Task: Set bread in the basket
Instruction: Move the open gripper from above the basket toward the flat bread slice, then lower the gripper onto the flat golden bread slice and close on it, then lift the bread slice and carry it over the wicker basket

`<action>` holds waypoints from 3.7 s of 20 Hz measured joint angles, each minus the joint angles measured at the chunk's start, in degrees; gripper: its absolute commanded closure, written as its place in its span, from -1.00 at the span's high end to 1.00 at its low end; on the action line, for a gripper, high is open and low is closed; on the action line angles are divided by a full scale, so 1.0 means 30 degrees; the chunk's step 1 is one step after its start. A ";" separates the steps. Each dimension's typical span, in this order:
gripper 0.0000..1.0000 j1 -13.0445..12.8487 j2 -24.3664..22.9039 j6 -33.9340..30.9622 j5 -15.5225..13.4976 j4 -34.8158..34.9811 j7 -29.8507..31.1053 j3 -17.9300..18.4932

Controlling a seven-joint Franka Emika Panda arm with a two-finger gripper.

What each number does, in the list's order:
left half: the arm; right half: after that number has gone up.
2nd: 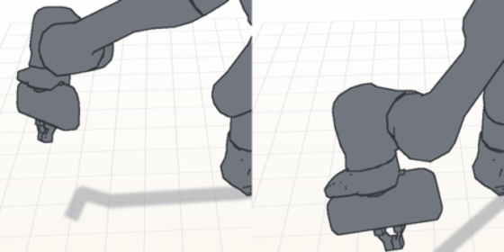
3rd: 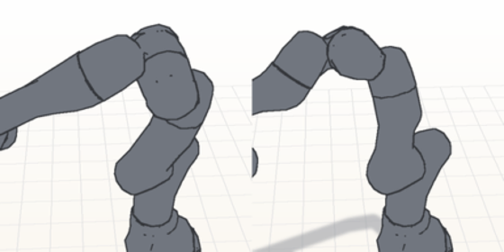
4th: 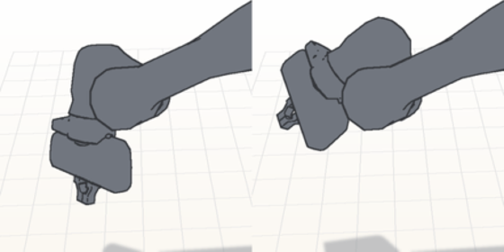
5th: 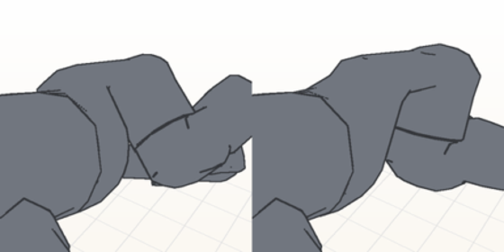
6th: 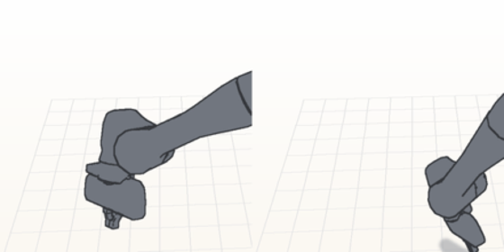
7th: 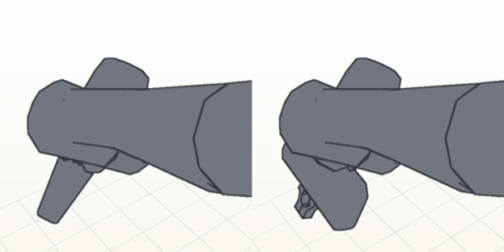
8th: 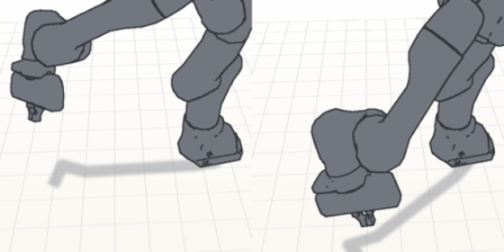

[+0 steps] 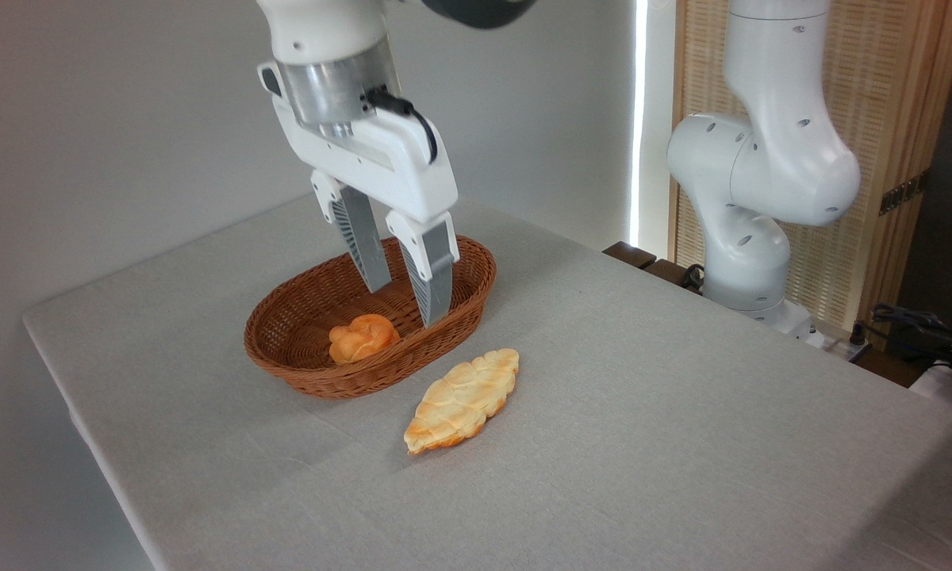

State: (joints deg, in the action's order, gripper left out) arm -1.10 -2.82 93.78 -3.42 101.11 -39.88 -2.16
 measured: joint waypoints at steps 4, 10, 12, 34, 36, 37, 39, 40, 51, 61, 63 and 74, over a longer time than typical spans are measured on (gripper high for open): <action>1.00 -0.0005 -0.1297 0.3765 -0.0001 0.3477 0.0000 -0.0075; 1.00 0.0047 -0.2306 0.5603 -0.0001 0.6820 -0.0029 0.0871; 1.00 0.0031 -0.2288 0.6410 -0.0002 0.7455 -0.0022 0.0854; 0.71 -0.0597 -0.1304 0.7295 -0.0012 0.9190 -0.0040 0.0008; 0.22 -0.0597 -0.1299 0.7313 -0.0012 0.9190 -0.0242 0.0003; -0.09 -0.0597 -0.1299 0.7314 -0.0012 0.9190 -0.0437 0.0001; -0.37 -0.0601 -0.1299 0.7314 -0.0012 0.9190 -0.1085 -0.0026; -0.48 -0.0606 -0.1299 0.7314 -0.0021 0.9190 -0.1678 -0.0122; -0.59 -0.0682 -0.1351 0.7314 -0.0078 0.9116 -0.3157 -0.0454; -0.59 -0.0707 -0.1448 0.7312 -0.0088 0.9090 -0.3336 -0.0456; -0.59 -0.0707 -0.1601 0.7307 -0.0088 0.9034 -0.3336 -0.0455; -0.49 -0.0686 -0.3173 -0.1638 -0.0225 0.2205 -0.1419 -0.0315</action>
State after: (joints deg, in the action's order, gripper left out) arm -3.15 -12.34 88.87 -4.10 107.72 -44.13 -3.10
